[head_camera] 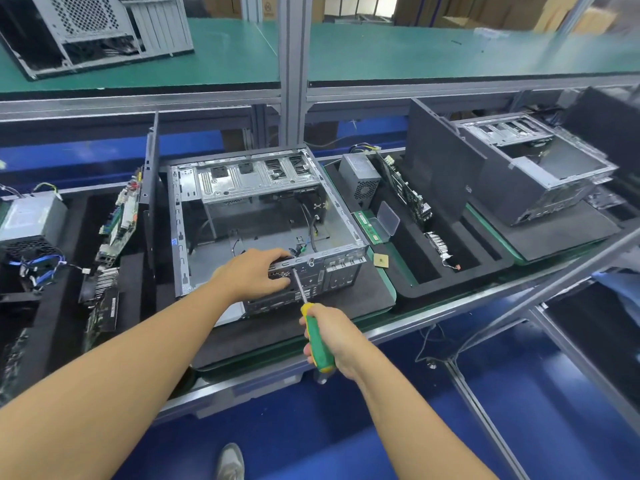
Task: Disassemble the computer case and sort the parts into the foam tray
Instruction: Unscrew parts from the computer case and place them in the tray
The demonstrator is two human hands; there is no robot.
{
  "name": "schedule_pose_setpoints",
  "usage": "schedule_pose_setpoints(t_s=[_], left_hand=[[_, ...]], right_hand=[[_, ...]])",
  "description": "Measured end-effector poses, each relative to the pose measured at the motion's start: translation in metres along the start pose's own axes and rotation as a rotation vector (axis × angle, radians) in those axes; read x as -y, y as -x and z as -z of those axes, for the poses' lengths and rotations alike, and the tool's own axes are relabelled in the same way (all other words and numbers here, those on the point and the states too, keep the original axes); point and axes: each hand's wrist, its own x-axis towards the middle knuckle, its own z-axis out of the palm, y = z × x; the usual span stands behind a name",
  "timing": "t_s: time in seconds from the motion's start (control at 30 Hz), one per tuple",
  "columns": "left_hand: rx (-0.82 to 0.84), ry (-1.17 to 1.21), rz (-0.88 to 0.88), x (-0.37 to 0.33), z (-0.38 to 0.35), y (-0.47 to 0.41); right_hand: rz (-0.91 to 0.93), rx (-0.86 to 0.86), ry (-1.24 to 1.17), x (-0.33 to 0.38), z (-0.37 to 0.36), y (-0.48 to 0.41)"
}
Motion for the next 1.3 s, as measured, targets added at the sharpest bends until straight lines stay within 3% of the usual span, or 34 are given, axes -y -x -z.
schedule_pose_setpoints(t_s=[0.07, 0.17, 0.37, 0.47, 0.7, 0.87, 0.93, 1.1, 1.17, 1.3], left_hand=[[-0.018, 0.014, -0.006, 0.0, 0.001, 0.002], [-0.032, 0.041, -0.007, 0.0, 0.002, 0.001], [-0.04, 0.053, 0.004, 0.0, 0.002, 0.001], [-0.048, 0.062, 0.002, 0.0, 0.002, 0.002], [-0.047, 0.082, 0.004, 0.001, 0.003, 0.001], [-0.023, 0.118, 0.004, 0.002, 0.004, -0.002], [-0.02, 0.126, 0.007, 0.002, 0.005, -0.002], [-0.016, 0.146, 0.015, 0.001, 0.006, -0.002], [-0.002, 0.151, 0.027, 0.0, 0.007, -0.003], [0.016, 0.236, 0.052, 0.001, 0.009, -0.005]], right_hand=[[-0.082, 0.124, -0.148, 0.002, 0.008, 0.0], [-0.032, 0.187, -0.092, 0.003, 0.02, -0.002], [0.101, 0.034, 0.138, -0.009, 0.017, -0.01], [0.117, 0.034, 0.215, -0.014, 0.013, -0.011], [-0.074, 0.272, -0.124, -0.004, 0.027, -0.003], [0.114, 0.176, 0.056, -0.012, 0.024, -0.004], [0.127, 0.087, 0.066, -0.017, 0.018, -0.008], [0.101, 0.087, 0.2, -0.019, 0.012, -0.011], [0.04, 0.142, 0.117, -0.014, 0.017, -0.01], [-0.141, 0.424, -0.13, 0.006, 0.037, -0.001]])
